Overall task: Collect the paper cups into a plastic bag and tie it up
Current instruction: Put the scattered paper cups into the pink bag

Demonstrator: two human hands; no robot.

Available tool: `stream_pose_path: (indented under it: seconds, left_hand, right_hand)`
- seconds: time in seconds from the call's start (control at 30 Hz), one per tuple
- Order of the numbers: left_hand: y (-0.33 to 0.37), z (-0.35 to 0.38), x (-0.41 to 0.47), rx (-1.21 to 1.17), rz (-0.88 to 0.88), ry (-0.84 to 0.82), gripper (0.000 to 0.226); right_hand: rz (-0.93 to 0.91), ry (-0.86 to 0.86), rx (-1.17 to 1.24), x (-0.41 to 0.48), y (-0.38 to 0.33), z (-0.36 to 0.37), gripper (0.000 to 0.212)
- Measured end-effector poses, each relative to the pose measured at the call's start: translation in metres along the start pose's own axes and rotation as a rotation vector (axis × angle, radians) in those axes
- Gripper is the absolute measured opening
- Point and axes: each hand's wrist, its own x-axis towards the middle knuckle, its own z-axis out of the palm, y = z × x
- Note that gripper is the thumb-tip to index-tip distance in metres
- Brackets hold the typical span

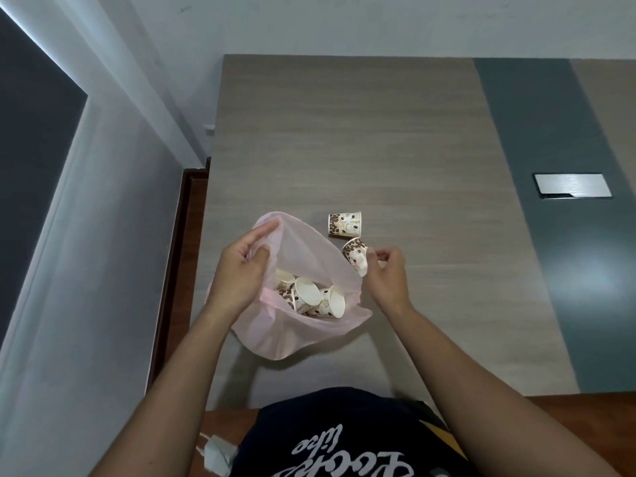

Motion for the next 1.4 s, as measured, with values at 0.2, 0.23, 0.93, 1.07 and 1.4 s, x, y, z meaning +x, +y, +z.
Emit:
stream_pose_path:
  seconds: [0.2, 0.23, 0.93, 1.07, 1.4]
  left_hand:
    - [-0.002, -0.007, 0.0, -0.03, -0.026, 0.02, 0.054]
    - [-0.002, -0.008, -0.002, -0.027, -0.043, 0.028, 0.053]
    - [0.017, -0.002, -0.007, -0.128, -0.035, 0.025, 0.05]
    - [0.031, 0.009, 0.001, -0.17, -0.007, -0.029, 0.045]
    - [0.051, 0.015, 0.0, -0.438, -0.022, -0.157, 0.043]
  right_hand:
    - [0.451, -0.197, 0.216, 0.023, 0.016, 0.002, 0.018]
    - [0.461, -0.224, 0.215, 0.023, 0.017, 0.005, 0.021]
    - [0.127, -0.237, 0.406, 0.003, -0.039, -0.027, 0.032]
    - [-0.085, -0.505, 0.281, -0.021, -0.07, -0.02, 0.032]
    - [-0.405, -0.644, -0.245, -0.051, -0.09, 0.032, 0.028]
